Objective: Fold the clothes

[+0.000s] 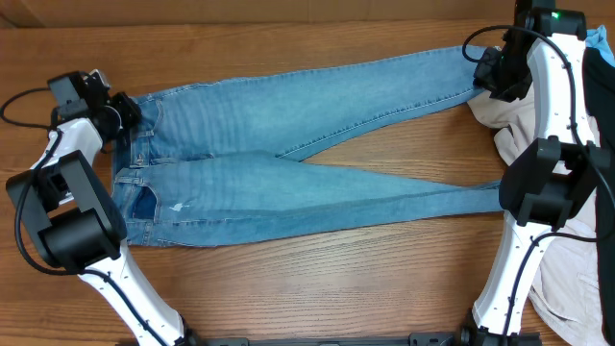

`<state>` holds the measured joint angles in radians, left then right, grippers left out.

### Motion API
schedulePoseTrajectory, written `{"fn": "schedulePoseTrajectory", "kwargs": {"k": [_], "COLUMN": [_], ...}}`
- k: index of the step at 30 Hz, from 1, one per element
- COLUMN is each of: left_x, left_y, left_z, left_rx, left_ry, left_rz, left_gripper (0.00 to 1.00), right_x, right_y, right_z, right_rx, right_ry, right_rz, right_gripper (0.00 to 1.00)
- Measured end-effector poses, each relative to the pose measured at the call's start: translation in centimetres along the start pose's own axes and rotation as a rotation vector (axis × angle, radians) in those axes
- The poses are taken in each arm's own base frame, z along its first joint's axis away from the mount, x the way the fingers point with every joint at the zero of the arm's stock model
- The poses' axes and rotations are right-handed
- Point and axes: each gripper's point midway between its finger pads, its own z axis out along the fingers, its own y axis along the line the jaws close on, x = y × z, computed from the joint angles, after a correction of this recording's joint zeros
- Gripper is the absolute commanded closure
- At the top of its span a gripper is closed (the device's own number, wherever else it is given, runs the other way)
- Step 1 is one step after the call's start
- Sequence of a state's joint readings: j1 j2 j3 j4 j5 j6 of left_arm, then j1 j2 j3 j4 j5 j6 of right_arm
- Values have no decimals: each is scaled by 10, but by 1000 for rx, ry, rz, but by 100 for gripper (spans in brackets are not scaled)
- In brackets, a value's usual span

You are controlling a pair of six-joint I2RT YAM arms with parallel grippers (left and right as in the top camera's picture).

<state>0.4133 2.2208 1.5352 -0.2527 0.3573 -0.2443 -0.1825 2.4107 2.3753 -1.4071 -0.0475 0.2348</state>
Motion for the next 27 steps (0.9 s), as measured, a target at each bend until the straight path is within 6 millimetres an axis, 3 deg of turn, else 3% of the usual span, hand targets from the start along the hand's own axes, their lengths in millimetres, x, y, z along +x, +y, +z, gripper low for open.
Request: {"fn": "schedulePoseTrajectory", "kwargs": {"k": [4,8,9,10,11,12,14,15,16,17,22,27], "left_x": [-24,-71,-86,-100,-113,-125,-139,-140,-137,-130,-80,-41], "left_y": [-13,-35,-42,-47,-52,-55,-57,-55,-52,-46,-14,14], "left_z": [-10,-34,-42,-52,-62,-71,-85,-89,-92,-92,-92,-104], "left_rx": [16,38,44,42,36,24,-3,-16,-31,-53,-198,-358], "left_ry": [-5,-75,-103,-132,-159,-186,-215,-213,-195,-164,29,178], "left_rz": [6,35,46,58,68,79,82,75,66,52,-18,-39], "left_gripper": [96,96,91,73,46,36,40,39,30,29,38,38], "right_x": [0,1,1,1,1,1,2,2,3,4,7,10], "right_y": [0,0,0,0,0,-1,-1,-1,-1,-1,-2,-3], "right_z": [0,0,0,0,0,0,0,0,0,0,0,0], "right_rx": [1,1,1,1,2,2,3,3,3,5,9,12], "right_ry": [2,3,2,4,4,6,8,8,11,15,28,40], "right_rz": [0,1,0,0,1,1,0,0,-4,-7,-17,-21], "right_gripper": [60,60,60,60,60,60,60,60,60,60,60,60]}}
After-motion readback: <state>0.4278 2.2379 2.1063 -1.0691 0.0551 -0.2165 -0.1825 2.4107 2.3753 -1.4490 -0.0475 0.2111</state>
